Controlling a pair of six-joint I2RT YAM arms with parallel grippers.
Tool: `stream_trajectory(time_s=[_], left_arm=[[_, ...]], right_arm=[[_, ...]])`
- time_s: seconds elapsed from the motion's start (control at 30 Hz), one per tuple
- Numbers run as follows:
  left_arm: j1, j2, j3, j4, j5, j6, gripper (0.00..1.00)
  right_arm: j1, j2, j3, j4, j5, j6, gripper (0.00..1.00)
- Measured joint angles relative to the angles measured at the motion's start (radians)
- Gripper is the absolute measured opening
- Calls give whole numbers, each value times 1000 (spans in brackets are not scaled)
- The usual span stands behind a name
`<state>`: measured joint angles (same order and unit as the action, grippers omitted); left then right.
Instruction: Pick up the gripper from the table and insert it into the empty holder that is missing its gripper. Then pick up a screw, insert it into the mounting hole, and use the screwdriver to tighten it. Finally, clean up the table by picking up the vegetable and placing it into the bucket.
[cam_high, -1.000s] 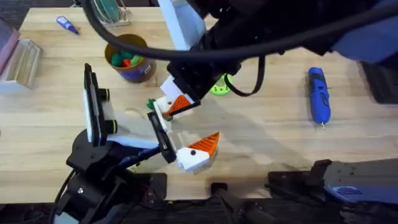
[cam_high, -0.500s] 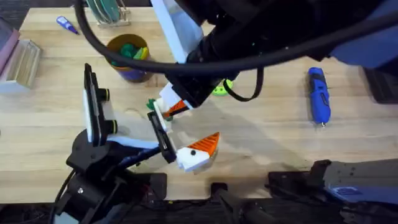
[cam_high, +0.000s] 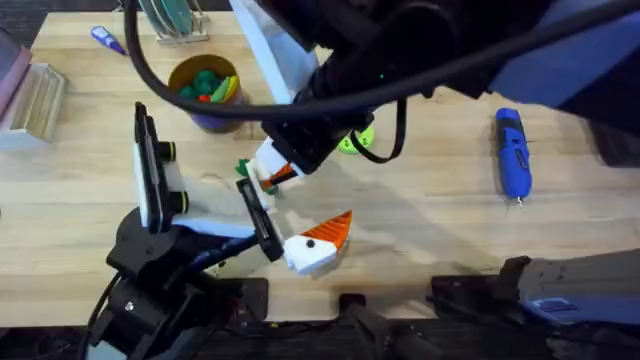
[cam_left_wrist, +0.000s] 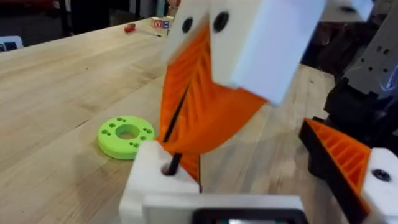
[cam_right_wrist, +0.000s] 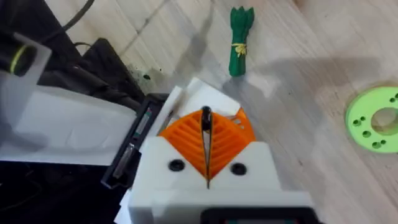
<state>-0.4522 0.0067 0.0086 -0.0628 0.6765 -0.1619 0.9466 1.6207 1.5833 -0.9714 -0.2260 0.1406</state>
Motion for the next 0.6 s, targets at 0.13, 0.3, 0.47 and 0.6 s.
stream_trajectory(time_s=[0.13, 0.3, 0.47, 0.6], left_arm=[[0, 0, 0, 0, 1, 1, 986], [0, 0, 0, 1, 1, 1, 986], [0, 0, 0, 1, 1, 4, 985], [0, 0, 0, 1, 1, 5, 986]], right_arm=[[0, 0, 0, 24, 0, -3, 7], [0, 0, 0, 29, 0, -3, 7], [0, 2, 0, 37, 0, -3, 7], [0, 18, 1, 41, 0, -3, 7]])
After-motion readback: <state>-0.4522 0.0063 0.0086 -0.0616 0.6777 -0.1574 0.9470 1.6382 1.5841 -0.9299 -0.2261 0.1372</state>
